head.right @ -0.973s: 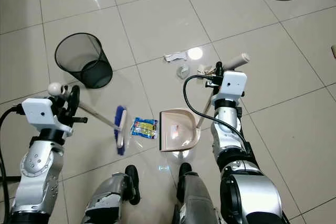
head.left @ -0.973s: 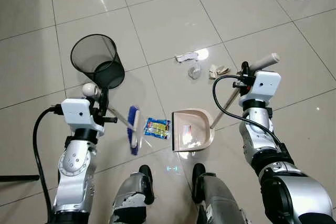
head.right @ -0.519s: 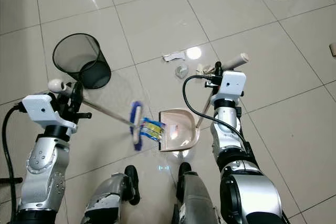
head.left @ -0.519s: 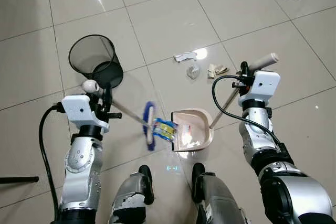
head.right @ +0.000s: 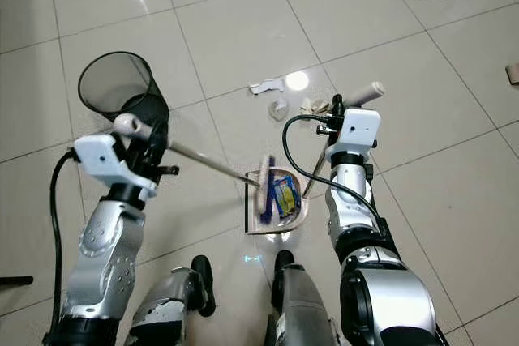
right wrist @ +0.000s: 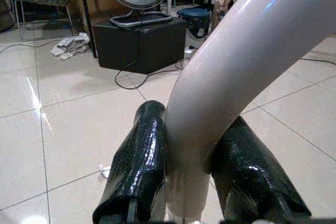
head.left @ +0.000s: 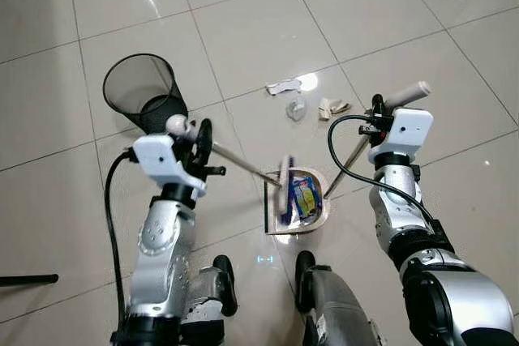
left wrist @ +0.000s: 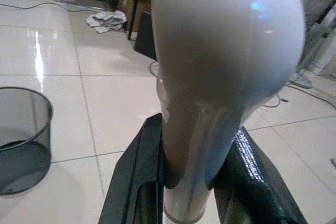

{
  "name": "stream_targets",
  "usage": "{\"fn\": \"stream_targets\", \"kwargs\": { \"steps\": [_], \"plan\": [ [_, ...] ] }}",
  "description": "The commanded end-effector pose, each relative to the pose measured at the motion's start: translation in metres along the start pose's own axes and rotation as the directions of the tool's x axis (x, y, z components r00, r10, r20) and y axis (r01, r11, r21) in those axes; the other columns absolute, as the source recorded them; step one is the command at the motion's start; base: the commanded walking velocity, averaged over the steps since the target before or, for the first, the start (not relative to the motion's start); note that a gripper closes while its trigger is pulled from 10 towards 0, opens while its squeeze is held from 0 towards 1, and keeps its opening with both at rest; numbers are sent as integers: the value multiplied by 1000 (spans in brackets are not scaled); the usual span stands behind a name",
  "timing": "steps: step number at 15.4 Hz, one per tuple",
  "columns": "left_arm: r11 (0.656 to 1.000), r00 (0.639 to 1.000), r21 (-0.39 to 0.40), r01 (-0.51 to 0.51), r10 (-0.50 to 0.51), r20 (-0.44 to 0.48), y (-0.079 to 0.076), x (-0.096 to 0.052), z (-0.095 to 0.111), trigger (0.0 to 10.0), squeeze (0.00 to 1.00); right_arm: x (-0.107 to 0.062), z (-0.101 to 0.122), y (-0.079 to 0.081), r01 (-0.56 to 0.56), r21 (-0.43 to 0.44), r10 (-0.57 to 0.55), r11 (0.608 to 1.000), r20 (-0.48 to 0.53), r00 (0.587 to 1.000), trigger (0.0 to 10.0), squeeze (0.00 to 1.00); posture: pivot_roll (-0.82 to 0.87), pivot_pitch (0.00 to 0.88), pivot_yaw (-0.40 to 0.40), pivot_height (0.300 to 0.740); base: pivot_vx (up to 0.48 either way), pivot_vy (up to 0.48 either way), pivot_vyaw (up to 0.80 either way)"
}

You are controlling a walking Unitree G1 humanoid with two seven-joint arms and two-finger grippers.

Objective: Sweep floor

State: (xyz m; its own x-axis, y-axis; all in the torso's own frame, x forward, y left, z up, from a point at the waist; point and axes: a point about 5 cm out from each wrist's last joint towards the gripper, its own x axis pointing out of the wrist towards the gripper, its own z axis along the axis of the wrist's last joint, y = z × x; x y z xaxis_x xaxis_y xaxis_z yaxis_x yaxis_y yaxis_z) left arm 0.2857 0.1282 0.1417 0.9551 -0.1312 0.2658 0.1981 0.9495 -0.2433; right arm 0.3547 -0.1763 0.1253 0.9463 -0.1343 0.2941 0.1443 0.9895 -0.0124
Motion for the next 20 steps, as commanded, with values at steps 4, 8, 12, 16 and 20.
{"fn": "stream_targets", "kwargs": {
  "steps": [4, 8, 12, 16, 20],
  "plan": [
    [998, 999, -57, 25, -23, 32, -12, 3, 9, 10000, 0, -14, -22, -10, -14, -65, 6, 998, -122, 993, 10000, 0, 148, 350, -6, 740, 0, 0, 0],
    [991, 986, 86, 105, -115, 121, -3, 11, 52, 10000, 0, -16, -23, -12, 2, -58, -10, 998, -129, 992, 10000, 0, 156, 301, -4, 740, 0, 0, 0],
    [971, 974, 214, 111, -149, 171, 15, 12, 85, 10000, 0, -16, -23, -17, 23, -45, -28, 999, -119, 993, 10000, 0, 159, 254, -14, 740, 0, 0, 0],
    [956, 988, 295, 1, -46, 145, 53, 2, 77, 10000, 0, -13, -16, -26, 66, -17, -67, 998, -66, 996, 10000, 0, 135, 191, -31, 740, 0, 0, 0],
    [938, 997, 338, -77, 68, 38, 84, -13, 41, 10000, 0, -8, -4, -39, 102, 59, -102, 993, 1, 995, 10000, 0, 94, 152, -35, 740, 0, 0, 0]
  ]
}}
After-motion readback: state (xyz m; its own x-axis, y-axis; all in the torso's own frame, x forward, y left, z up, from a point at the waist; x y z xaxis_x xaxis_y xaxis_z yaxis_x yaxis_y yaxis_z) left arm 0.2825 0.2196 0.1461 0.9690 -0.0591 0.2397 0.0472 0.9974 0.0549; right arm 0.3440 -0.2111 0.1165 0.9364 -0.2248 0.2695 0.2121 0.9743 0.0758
